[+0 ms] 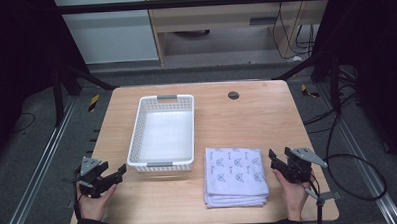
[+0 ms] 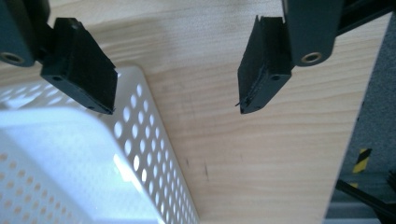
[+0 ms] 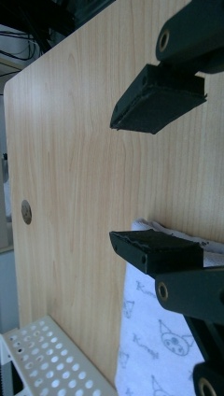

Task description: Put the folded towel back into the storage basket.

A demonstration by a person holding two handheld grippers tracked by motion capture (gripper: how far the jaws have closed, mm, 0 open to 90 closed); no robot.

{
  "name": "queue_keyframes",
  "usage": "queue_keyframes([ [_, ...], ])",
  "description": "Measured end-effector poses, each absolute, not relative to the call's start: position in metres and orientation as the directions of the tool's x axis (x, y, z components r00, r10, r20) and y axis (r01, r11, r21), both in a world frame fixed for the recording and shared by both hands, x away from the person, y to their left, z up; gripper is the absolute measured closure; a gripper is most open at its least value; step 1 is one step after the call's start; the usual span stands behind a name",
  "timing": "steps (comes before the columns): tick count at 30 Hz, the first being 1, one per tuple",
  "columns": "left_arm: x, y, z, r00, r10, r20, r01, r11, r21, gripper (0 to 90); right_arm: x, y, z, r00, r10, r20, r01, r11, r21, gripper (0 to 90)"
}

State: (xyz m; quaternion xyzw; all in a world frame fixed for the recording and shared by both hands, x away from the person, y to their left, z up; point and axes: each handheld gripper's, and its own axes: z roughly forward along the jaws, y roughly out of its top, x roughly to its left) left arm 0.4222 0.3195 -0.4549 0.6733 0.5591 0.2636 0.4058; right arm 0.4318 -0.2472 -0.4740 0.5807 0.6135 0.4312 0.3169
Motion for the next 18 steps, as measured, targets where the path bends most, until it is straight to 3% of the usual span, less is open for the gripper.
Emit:
queue_keyframes([
  [7,0.415,0.32,-0.446,0.221,0.968,-0.123,0.509,-0.007,0.861,31.7,0.429,-0.243,-0.476,-0.138,0.988,0.075,0.442,-0.006,0.897,41.5],
  [18,0.408,0.307,-0.436,0.272,0.949,-0.157,0.489,0.004,0.872,35.6,0.425,-0.245,-0.471,-0.191,0.971,0.143,0.436,-0.046,0.899,42.1],
])
